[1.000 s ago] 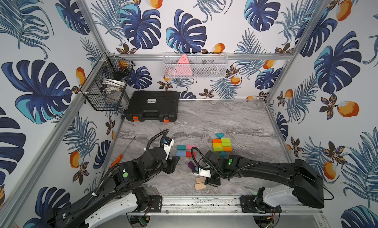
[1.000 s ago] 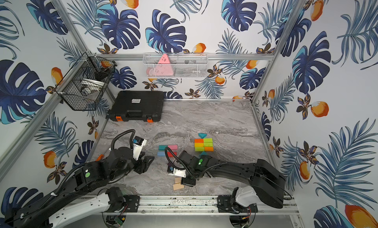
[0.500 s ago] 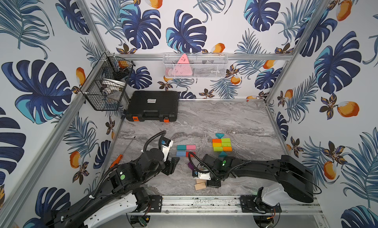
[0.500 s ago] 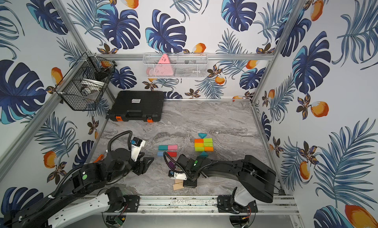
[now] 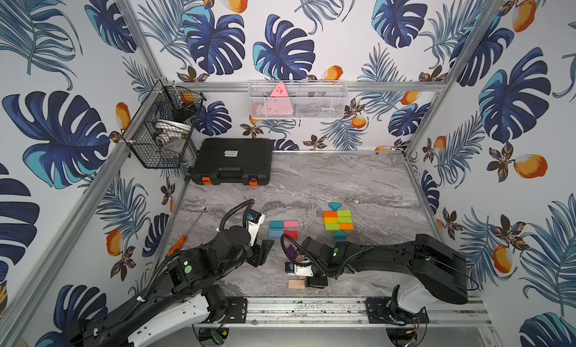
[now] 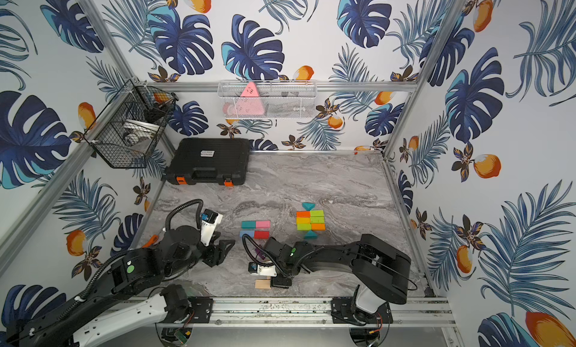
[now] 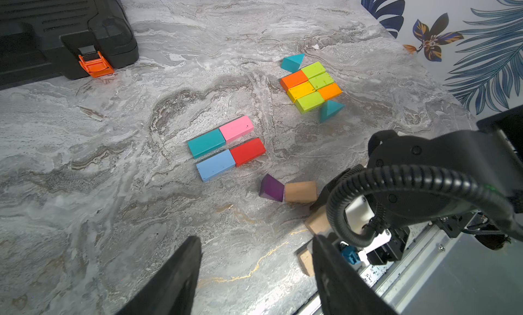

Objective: Assemble a piece of candy with building blocks
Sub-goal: Pick up the building block from the center of the board.

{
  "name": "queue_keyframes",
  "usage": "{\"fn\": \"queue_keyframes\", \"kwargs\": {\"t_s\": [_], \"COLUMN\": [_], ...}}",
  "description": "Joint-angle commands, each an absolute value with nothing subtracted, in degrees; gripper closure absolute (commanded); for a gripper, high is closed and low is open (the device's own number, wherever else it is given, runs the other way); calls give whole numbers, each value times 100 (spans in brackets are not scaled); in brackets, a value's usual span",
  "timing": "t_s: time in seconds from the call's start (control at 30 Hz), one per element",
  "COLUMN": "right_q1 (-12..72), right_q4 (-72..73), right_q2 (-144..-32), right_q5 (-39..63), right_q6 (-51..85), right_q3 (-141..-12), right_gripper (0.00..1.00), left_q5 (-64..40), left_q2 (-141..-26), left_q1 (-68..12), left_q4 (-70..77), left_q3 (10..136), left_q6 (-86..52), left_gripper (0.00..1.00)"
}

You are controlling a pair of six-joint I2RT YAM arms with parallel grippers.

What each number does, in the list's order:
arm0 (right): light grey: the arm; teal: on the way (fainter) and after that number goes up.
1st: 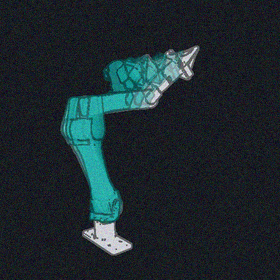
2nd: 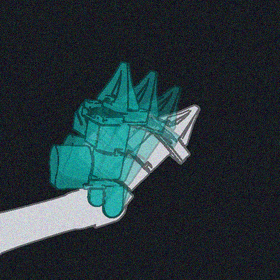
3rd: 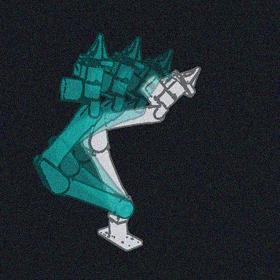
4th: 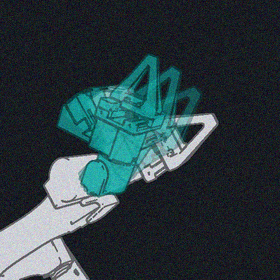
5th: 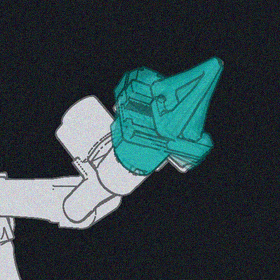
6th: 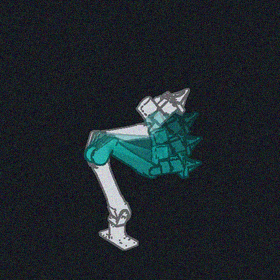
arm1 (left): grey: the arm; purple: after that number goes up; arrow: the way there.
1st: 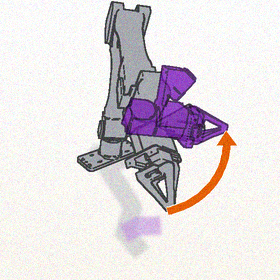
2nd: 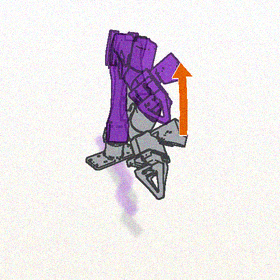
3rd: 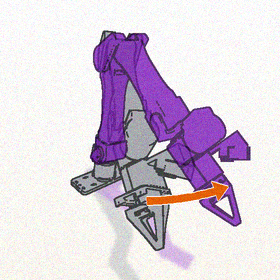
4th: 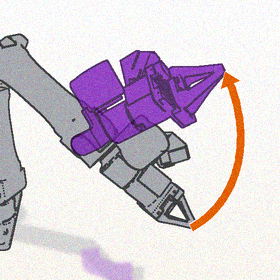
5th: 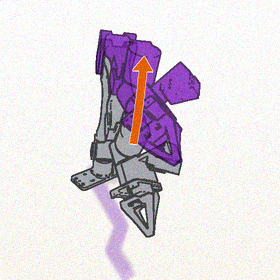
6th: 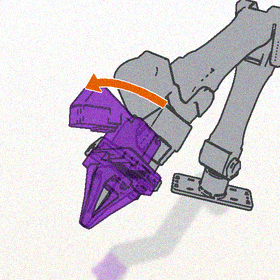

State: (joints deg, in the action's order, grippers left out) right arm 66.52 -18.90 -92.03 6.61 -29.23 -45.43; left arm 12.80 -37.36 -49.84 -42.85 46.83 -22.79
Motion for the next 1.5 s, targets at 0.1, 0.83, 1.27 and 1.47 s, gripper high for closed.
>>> {"fn": "queue_keyframes", "kwargs": {"t_s": [0.1, 0.83, 1.27, 1.47], "right_q1": [6677, 6616, 5964, 5666], "right_q4": [-2193, -1486, -1398, -1399], "right_q2": [-9239, -8053, -7945, -8695], "right_q5": [567, 634, 1364, 1782], "right_q6": [-3045, -2845, -2770, -2632], "right_q3": [-4454, -3964, -4529, -5295], "right_gripper": [43, 74, 76, 78], "left_q5": [1381, 1606, 1779, 1818], "left_q2": [-3704, -3296, -2756, -2718], "left_q1": [-4975, -4975, -4977, -4975], "left_q4": [-4160, -4197, -4191, -4210], "left_q3": [4671, 4667, 4614, 4632], "left_q6": [-2250, -2303, -2383, -2382], "left_gripper": [33, 30, 29, 29]}}
